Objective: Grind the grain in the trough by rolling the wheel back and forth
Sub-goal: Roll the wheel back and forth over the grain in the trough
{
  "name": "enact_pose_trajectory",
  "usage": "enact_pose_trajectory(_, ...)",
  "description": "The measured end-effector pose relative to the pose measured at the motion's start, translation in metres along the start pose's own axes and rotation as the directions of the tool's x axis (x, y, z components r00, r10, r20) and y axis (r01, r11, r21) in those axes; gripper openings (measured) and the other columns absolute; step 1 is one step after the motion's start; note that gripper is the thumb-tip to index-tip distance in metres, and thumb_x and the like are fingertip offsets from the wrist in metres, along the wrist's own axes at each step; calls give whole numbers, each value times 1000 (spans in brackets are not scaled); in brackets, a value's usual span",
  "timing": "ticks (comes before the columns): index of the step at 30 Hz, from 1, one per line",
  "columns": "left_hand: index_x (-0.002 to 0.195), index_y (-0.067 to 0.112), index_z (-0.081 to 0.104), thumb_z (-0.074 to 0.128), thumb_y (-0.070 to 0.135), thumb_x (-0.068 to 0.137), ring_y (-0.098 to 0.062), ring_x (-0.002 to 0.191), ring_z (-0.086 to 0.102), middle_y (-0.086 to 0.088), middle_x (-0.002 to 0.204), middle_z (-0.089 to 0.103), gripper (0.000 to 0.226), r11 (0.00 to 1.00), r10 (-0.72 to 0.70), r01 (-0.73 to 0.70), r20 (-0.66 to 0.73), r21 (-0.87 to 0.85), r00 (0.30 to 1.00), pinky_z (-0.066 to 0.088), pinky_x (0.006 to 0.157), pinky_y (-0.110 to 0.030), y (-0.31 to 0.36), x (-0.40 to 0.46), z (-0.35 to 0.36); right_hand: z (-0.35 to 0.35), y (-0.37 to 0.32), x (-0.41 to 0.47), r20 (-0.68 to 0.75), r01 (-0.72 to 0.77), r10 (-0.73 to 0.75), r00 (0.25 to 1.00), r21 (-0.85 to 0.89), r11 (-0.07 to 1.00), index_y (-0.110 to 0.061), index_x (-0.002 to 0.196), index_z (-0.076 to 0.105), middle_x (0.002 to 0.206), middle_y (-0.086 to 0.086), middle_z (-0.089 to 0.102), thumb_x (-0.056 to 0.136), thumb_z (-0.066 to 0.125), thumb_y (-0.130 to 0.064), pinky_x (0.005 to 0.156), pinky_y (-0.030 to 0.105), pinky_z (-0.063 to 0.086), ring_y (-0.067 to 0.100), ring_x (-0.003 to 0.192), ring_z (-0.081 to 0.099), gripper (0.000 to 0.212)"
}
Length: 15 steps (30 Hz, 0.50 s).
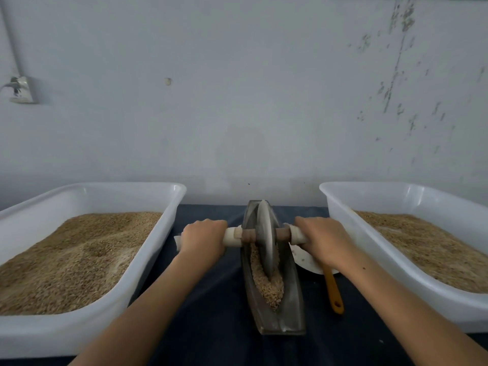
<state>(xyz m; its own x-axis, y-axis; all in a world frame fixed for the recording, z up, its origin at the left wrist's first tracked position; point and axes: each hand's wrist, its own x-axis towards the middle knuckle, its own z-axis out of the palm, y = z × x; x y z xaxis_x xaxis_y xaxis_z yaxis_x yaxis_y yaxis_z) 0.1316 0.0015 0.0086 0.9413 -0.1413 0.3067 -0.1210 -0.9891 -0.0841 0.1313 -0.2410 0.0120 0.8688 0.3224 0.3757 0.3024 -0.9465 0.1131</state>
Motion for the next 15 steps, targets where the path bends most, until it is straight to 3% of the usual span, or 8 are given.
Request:
enact_pose_trajectory(3, 105, 22, 51, 55, 30, 90, -17, 88, 61, 3, 99, 63, 17, 1000, 0, 1, -89, 9, 996, 39, 67, -27, 2, -1, 3, 5, -2, -1, -76, 1, 0, 997, 7, 1000, -27, 89, 44, 93, -7, 60, 91, 57, -33, 67, 29, 30, 17, 85, 56, 15)
enact_pose_trajectory(6, 105, 22, 53, 56, 29, 90, -16, 88, 60, 3, 100, 63, 18, 1000, 3, -4, -47, -12, 999, 39, 68, -26, 1, -2, 1, 5, 1, -1, -56, -6, 7, 998, 3, 1000, -28, 86, 41, 90, -8, 59, 90, 56, -34, 66, 28, 30, 14, 76, 50, 16)
enact_pose_trajectory(9, 109, 21, 56, 61, 29, 87, -16, 92, 61, 1, 102, 63, 24, 1000, 20, -19, 80, -8, 997, 45, 74, -27, -1, -3, -5, -1, 3, 2, 83, -12, 11, 997, 12, 1000, -30, 81, 45, 83, -8, 59, 86, 57, -30, 62, 28, 35, 12, 72, 51, 13)
enact_pose_trajectory(12, 114, 19, 56, 66, 29, 84, -17, 95, 61, 0, 106, 63, 34, 999, 37, -32, 226, -28, 974, 49, 84, -30, -3, -3, -12, -9, 4, 4, 250, -10, 4, 968, 25, 1000, -35, 71, 42, 71, -11, 53, 80, 61, -26, 55, 25, 33, 8, 67, 50, 23)
enact_pose_trajectory(15, 117, 18, 56, 68, 30, 83, -17, 96, 60, -1, 107, 63, 38, 999, 38, -30, 280, -34, 959, 49, 86, -31, -3, -3, -15, -14, 5, 5, 316, -8, -1, 949, 26, 1000, -34, 72, 44, 74, -10, 56, 79, 63, -26, 55, 25, 34, 12, 74, 57, 21)
